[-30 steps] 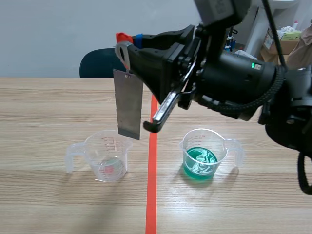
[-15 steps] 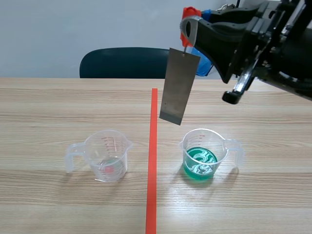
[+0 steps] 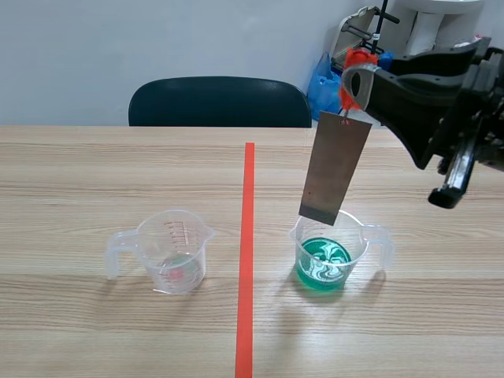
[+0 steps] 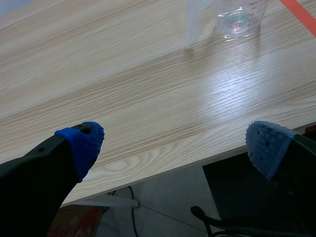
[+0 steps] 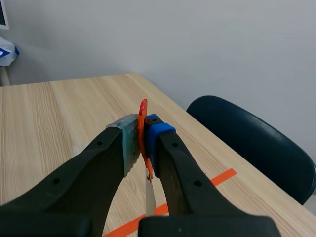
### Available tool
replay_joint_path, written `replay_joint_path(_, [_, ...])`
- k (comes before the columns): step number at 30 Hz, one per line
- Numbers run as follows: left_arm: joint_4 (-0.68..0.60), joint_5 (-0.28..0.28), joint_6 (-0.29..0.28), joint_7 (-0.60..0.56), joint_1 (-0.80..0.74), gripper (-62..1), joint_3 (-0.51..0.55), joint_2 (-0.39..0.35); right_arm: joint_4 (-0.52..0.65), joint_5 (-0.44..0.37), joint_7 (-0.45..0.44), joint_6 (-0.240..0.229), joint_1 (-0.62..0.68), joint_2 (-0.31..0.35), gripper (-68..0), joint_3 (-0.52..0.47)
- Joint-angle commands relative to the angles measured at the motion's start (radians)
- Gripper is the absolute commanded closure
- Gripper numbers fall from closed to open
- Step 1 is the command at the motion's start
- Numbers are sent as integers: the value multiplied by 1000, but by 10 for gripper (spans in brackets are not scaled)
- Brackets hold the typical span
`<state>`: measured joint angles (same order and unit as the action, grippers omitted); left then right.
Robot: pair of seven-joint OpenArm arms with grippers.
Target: Do the redox reaction experiment
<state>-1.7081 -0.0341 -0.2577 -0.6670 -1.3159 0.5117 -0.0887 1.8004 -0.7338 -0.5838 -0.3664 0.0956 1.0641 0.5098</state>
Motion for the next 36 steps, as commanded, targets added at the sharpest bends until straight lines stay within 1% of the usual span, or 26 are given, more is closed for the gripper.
replay_joint_path(1, [-17, 7, 1, -17, -1, -615, -3, 4, 22, -13, -29, 2, -8, 27, -6, -8])
replay_joint_path(5, [-17, 7, 1, -17, -1, -615, -3, 4, 20, -15, -34, 5, -6, 47, -6, -8])
replay_joint_path(10, [-17, 7, 1, -17, -1, -615, -3, 4, 19, -15, -33, 45, -6, 65, -6, -8])
replay_joint_path(18, [-14, 7, 1, -14, -1, -615, -3, 4, -14, -15, -33, 45, -6, 63, -6, -8])
replay_joint_path(36, [-14, 7, 1, -14, -1, -615, -3, 2, -16, -15, -21, 45, -6, 63, -6, -8])
